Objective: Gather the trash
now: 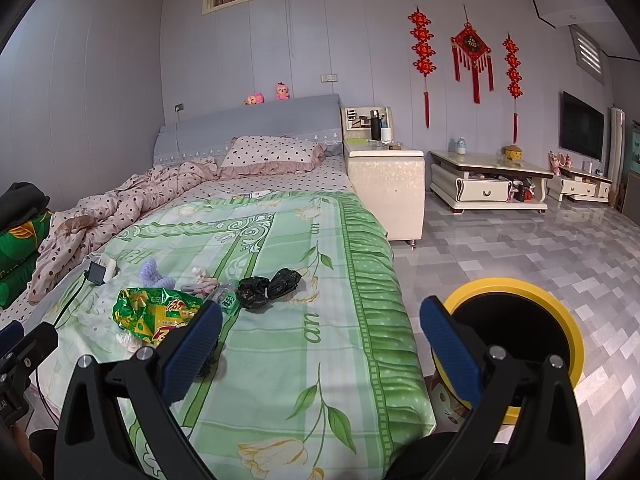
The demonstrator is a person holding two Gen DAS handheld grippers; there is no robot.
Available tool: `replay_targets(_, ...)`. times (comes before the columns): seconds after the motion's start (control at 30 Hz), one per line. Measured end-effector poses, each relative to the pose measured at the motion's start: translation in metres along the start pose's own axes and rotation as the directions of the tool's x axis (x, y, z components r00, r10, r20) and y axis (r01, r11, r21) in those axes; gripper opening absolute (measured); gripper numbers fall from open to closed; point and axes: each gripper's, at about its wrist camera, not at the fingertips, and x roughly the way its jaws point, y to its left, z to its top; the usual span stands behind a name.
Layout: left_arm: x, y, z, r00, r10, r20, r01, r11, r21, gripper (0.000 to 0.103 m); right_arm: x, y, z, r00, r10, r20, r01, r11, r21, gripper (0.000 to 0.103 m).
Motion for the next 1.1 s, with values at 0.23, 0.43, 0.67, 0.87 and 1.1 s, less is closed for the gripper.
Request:
replay_targets(0.23,0.0003,0.0006,0.0003,1.0,0.001,0.0,-0.001,1.0,-0.001,0.095,0.0003,-0.0002,0.0,1.0,0.0,-0.002,0.0,1.0,0.001,0.096)
replay_targets(0.43,0.0005,0.0005,0.0003,1.0,0.001,-0.001,-0.001,1.0,-0.002,0.095,0.0007,-0.0002,-0.0001,1.0,0.001,-0.003,-0.001,1.0,0.002,0.096)
replay_targets(0.67,0.0006,0.0009,0.0003,1.0,0.0,-0.002,0.0,1.0,-0.003,0.095,-0.0031,0.0001,0.0004,1.0,0.001,-0.003,-0.001,1.0,0.002,0.096)
replay_targets(0.87,0.0006,0.001,0.0004,1.0,0.0,-0.002,0.0,1.0,-0.004,0.095,-0.0017,-0.0004,0.0007,1.0,0.001,-0.005,-0.001,1.0,0.002,0.096)
replay_targets(1.1,0.0009,0.0014,0.0001,1.0,0.003,-0.004,-0.003,1.0,-0.005,0.095,-0.0003,-0.0003,0.0015,1.0,0.001,-0.009,-0.001,1.0,0.005,0.096)
